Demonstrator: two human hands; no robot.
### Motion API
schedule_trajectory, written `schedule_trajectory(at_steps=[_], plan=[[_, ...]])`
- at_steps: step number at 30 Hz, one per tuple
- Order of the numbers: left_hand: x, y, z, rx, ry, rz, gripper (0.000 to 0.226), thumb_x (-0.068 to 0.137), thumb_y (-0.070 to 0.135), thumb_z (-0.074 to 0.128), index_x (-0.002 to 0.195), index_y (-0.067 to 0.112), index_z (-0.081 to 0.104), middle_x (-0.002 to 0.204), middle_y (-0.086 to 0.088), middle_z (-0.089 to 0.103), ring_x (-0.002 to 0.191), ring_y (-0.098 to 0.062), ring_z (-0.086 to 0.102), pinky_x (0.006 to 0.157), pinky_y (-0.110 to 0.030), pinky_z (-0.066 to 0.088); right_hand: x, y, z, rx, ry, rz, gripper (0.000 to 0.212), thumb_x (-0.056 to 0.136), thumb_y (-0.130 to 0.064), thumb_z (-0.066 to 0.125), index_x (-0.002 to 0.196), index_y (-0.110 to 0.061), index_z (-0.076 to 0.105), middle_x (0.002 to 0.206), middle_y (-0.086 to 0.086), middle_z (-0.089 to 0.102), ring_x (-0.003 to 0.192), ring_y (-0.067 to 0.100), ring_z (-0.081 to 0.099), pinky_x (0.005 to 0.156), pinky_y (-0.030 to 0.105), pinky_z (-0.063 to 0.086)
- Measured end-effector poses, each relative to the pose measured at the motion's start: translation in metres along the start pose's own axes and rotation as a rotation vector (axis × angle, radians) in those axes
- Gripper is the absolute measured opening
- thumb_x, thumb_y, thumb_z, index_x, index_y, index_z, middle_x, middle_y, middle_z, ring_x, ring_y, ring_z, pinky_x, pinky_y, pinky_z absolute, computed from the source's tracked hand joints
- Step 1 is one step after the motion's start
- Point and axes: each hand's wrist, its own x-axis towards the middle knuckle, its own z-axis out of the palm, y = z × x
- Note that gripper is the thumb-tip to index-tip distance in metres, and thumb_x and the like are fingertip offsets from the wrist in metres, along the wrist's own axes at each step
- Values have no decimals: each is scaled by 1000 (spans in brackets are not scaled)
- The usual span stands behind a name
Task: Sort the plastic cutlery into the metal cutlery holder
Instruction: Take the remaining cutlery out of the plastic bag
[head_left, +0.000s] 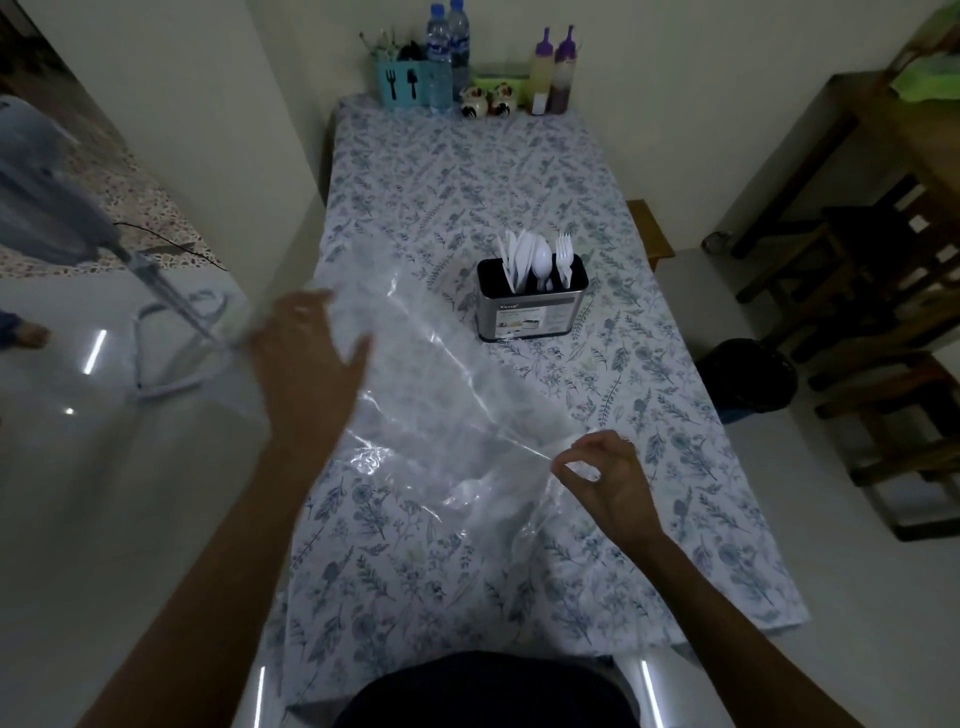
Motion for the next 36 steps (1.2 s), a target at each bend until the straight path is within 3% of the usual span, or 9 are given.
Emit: schedule_trajectory(at_steps=[4,8,13,16,19,24,27,30,36], plan=[[-89,63,48,-163,-413,247,84,79,80,54,141,24,47,145,-3,49,127,-23,51,109,-47,34,21,-22,10,-99,-56,-35,4,79,-36,78,82,-32,78,88,-7,65,79,17,60,76,34,50],[-140,93,99,-108,-599,147,115,71,86,52,160,21,18,168,-9,18,152,-30,21,117,-55,26,47,-41,21,-235,-101,-109,21,76,-47,65,76,-31,79,79,-4,70,67,19,61,68,37,53],[-129,82,126,-164,-568,61,64,104,31,48,160,17,21,165,-16,24,152,-36,26,108,-56,46,55,-60,17,-228,-61,-247,20,87,-38,64,83,-24,78,85,-3,70,74,20,61,72,34,50],[-112,63,135,-242,-577,38,47,106,27,43,152,19,36,149,-17,48,133,-41,50,97,-57,53,50,-40,-2,-264,-30,-351,18,92,-31,61,96,-18,73,93,0,67,82,19,57,77,33,49],[-99,53,138,-241,-613,28,42,105,27,41,147,17,43,133,-19,59,115,-41,61,92,-54,55,34,-7,-17,-402,-245,-510,22,89,-34,65,105,-19,69,101,1,67,91,21,59,78,38,54],[-93,54,146,-211,-662,8,39,107,23,38,145,17,43,117,-22,67,109,-39,65,87,-47,54,17,19,-4,-641,-605,-627,67,75,-46,78,130,-13,59,129,11,63,116,29,61,91,43,57],[-98,46,151,-181,-696,5,36,107,24,39,142,18,45,113,-21,70,106,-40,67,86,-48,54,26,18,12,-752,-797,-589,113,68,-55,83,154,-6,27,158,24,32,145,40,33,116,52,36],[-105,38,155,-182,-715,6,34,107,25,39,140,19,45,107,-18,73,101,-38,70,84,-45,56,40,15,29,-834,-869,-597,143,51,-65,87,158,-11,10,161,27,20,148,44,24,120,56,26],[-106,37,154,-186,-728,-9,38,106,25,40,143,19,45,113,-18,70,105,-38,68,88,-46,54,59,10,46,-801,-892,-628,144,44,-71,85,156,-6,21,158,17,33,140,37,37,117,52,31]])
